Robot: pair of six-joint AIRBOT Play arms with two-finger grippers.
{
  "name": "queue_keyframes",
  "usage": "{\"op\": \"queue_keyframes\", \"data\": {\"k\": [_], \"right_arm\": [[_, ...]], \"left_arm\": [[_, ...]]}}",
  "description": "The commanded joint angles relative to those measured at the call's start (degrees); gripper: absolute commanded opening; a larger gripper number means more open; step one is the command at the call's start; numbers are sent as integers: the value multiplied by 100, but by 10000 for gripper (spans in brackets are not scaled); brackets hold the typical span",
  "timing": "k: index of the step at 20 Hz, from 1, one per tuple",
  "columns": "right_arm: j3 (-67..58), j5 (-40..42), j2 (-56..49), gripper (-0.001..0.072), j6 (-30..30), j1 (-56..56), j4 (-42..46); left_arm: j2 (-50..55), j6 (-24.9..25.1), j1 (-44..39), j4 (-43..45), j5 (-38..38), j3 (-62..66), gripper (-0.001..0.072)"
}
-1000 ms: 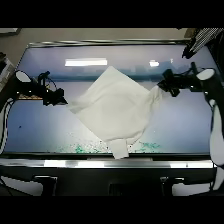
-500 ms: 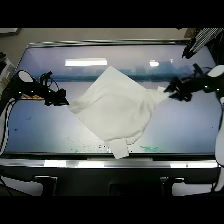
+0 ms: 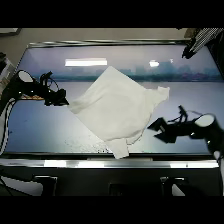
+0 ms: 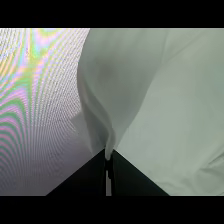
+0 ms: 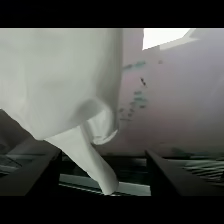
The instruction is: Fold the clothes and pants, and hang the long-sleeved shirts on hangers.
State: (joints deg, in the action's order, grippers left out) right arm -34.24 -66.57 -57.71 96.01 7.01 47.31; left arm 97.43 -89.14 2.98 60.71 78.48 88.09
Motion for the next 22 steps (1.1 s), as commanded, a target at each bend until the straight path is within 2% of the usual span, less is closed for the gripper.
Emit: {"op": "queue_keyframes", "data": {"k": [1, 4, 6, 7, 8, 12, 16, 17, 18, 22], "right_arm": [[1093, 1344, 398, 596, 549, -1300, -566], [1091, 2341, 199, 583, 1217, -2264, -476], [1091, 2645, -72, 582, 1622, -2522, -356], [1088, 2732, -190, 576, 1628, -2549, -378], [1084, 2787, -271, 537, 1628, -2549, -382], [1080, 3202, -306, 526, 1641, -2549, -356], [1080, 3270, -306, 503, 1766, -2549, -271], [1080, 3217, -306, 421, 1757, -2546, -271], [1069, 3176, -297, 51, 1683, -2549, -278], [713, 2861, -2, 29, 1172, -2527, -334]], "left_arm": [[-4, 0, 2, -2, 2, -2, 12], [-4, 0, 2, -2, 7, -2, 13], [-4, 2, 2, -2, 9, -2, 12], [-4, 4, 4, -2, 9, -2, 12], [-4, 4, 4, -2, 9, -2, 12], [-4, 22, 4, -2, 4, -2, 12], [11, 22, 4, -2, -4, 0, 13], [4, 20, 4, -4, -9, 0, 12], [-13, 24, 4, -4, -11, 7, 12], [-251, 66, 98, -13, -50, 179, 12]]}}
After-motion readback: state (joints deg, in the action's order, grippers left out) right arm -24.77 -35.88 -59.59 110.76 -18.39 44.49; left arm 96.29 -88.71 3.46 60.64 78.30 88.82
